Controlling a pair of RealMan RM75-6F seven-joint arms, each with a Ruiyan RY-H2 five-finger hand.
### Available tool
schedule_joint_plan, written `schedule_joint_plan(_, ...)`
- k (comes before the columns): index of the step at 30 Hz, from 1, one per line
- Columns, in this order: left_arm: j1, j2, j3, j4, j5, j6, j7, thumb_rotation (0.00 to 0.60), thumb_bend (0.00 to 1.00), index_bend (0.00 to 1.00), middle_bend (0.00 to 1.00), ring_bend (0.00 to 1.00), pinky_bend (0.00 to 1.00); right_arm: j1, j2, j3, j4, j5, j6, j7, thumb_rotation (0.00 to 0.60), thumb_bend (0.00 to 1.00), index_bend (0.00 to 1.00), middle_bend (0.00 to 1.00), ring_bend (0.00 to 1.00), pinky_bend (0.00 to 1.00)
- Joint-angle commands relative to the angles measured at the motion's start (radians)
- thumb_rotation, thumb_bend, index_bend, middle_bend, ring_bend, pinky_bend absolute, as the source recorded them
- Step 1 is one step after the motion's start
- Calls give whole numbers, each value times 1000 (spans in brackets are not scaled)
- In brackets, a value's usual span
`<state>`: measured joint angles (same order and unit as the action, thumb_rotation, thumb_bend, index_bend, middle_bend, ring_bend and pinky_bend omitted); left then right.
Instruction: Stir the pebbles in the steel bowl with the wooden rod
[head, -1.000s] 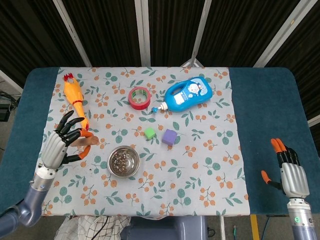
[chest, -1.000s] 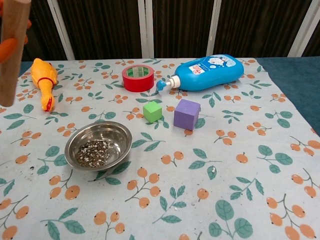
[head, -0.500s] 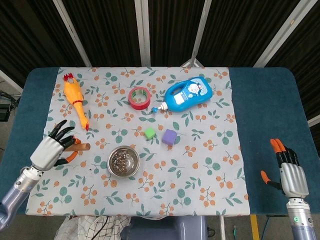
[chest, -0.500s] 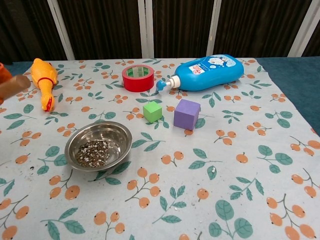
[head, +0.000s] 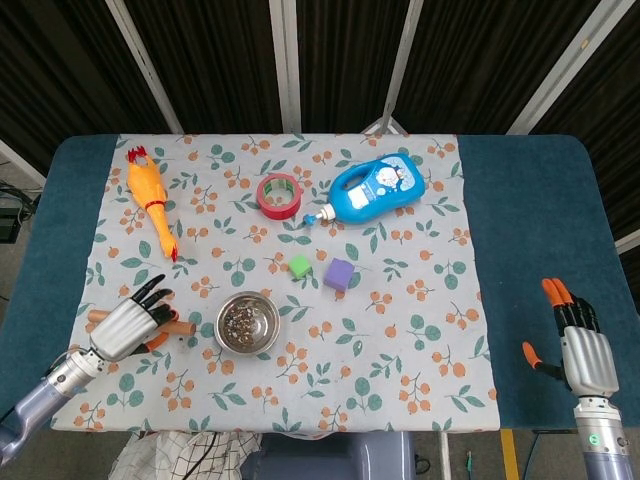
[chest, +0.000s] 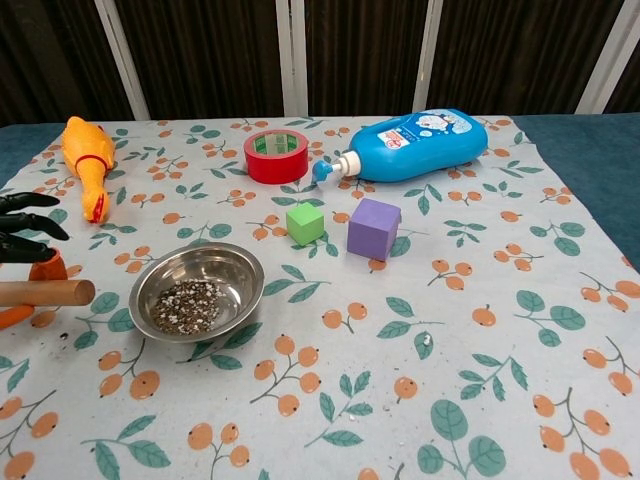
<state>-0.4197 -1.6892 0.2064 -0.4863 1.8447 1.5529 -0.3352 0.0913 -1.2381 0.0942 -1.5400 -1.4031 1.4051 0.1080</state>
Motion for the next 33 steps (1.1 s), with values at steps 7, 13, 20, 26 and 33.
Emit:
schedule_joint_plan(7,4,-16,-1,20,-9,-5,1,600,828,529,589,206,0,0,1,1,0,2,-1,1,600,352,0,0,0,0)
schedule_joint_plan(13,5,-14,-14,21,-23,11,-16,600,701,458,507,200,0,-1,1,1,-2,2,0,0,600,351,0,0,0,0)
schedule_joint_plan(20,6,-12,-22,13,-33,21,-34,600,629,412,478,198,0,-3,1,1,-3,1,3,-2,600,352,0,0,0,0)
schedule_joint_plan(26,7,-9,-21,3,-33,27,-29,600,601,403,468,198,0,-3,2,1,-3,1,4,-2,600,352,0,0,0,0)
schedule_joint_plan(33,12,7,-41,-38,-53,46,-39,600,548,377,441,191,0,-4,3,0,-2,-1,4,-1,600,352,0,0,0,0)
